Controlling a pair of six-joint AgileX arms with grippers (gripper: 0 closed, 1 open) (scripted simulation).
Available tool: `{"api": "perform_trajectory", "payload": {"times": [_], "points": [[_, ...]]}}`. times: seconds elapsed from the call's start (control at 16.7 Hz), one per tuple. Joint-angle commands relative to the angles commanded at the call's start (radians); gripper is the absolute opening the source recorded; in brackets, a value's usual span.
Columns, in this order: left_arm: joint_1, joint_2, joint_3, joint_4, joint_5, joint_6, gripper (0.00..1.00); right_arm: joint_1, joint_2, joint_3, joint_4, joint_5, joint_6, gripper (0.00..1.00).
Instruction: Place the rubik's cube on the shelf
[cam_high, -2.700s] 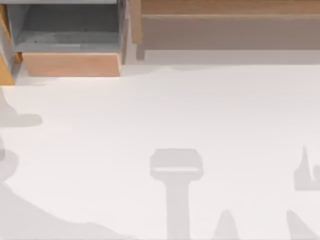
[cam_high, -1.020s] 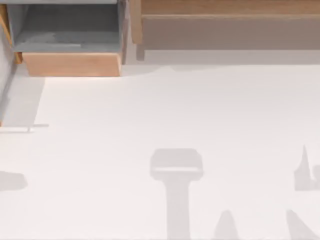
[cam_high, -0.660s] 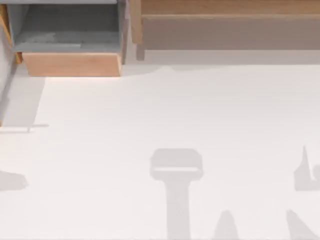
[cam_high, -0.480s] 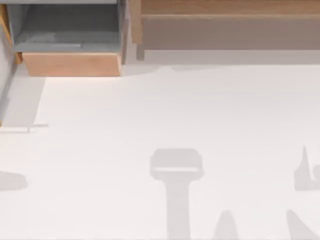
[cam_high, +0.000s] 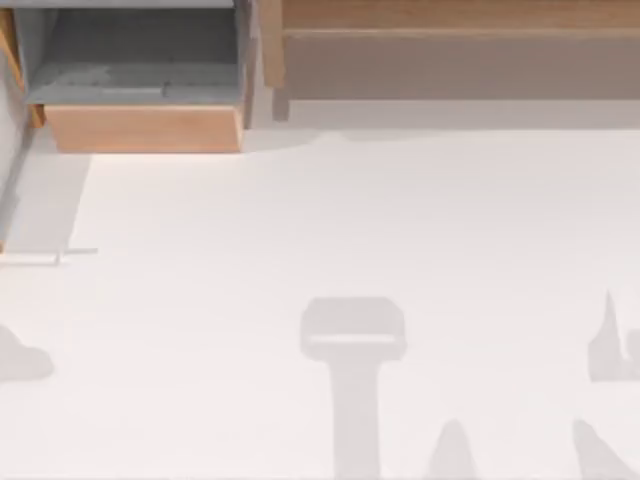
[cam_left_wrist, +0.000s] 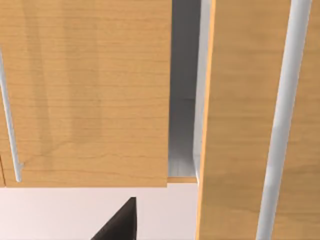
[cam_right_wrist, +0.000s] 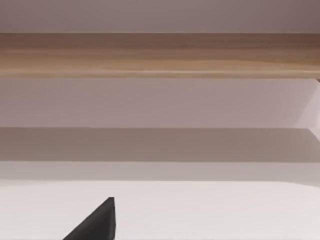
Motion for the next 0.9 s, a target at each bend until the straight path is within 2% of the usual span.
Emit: {"api": "perform_trajectory", "payload": {"times": [0.42,0.66,0.9], "points": [[0.001,-0.001,-0.002,0.002,0.003,0.000,1.00,0.000,0.000,0.000,0.000,0.000,0.000,1.00],[0.044,-0.020,-0.054,0.032,0.045,0.003,1.00,0.000,0.000,0.000,0.000,0.000,0.000,1.00],[0.044,-0.018,-0.057,0.034,0.048,0.003,1.00,0.000,0.000,0.000,0.000,0.000,0.000,1.00]]}}
